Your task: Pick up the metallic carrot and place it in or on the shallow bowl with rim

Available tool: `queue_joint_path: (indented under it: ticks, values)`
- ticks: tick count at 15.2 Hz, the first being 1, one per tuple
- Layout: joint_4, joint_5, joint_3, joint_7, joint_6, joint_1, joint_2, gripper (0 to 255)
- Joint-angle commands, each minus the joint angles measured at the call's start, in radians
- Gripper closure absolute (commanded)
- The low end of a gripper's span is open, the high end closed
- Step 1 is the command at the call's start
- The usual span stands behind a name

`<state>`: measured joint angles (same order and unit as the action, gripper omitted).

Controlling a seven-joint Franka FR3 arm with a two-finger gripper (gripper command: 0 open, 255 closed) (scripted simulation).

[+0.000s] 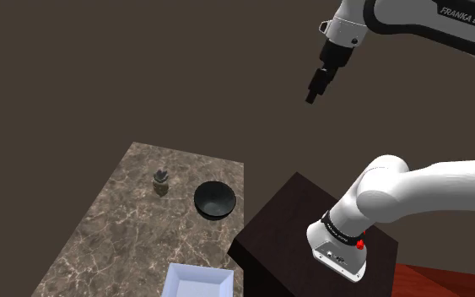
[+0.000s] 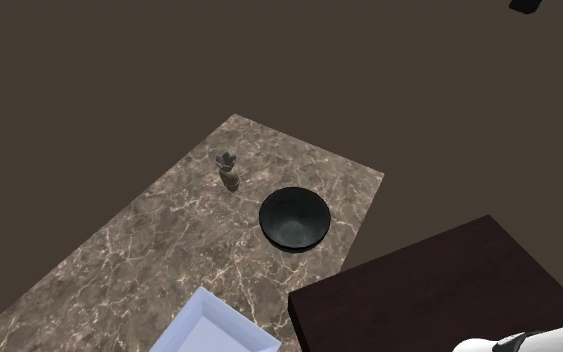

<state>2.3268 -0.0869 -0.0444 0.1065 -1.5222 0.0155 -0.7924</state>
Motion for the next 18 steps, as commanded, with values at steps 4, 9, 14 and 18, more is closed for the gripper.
queue_joint_path:
  ticks: [4,9,14,18]
  values:
    - [0.006,0.024,0.040,-0.049,-0.062,-0.014,0.078,0]
    - [-0.010,0.053,0.102,-0.128,-0.160,-0.035,0.228,0]
    - [-0.057,0.068,0.160,-0.206,-0.246,-0.053,0.397,0]
    - [-0.117,0.066,0.201,-0.268,-0.302,-0.066,0.543,0]
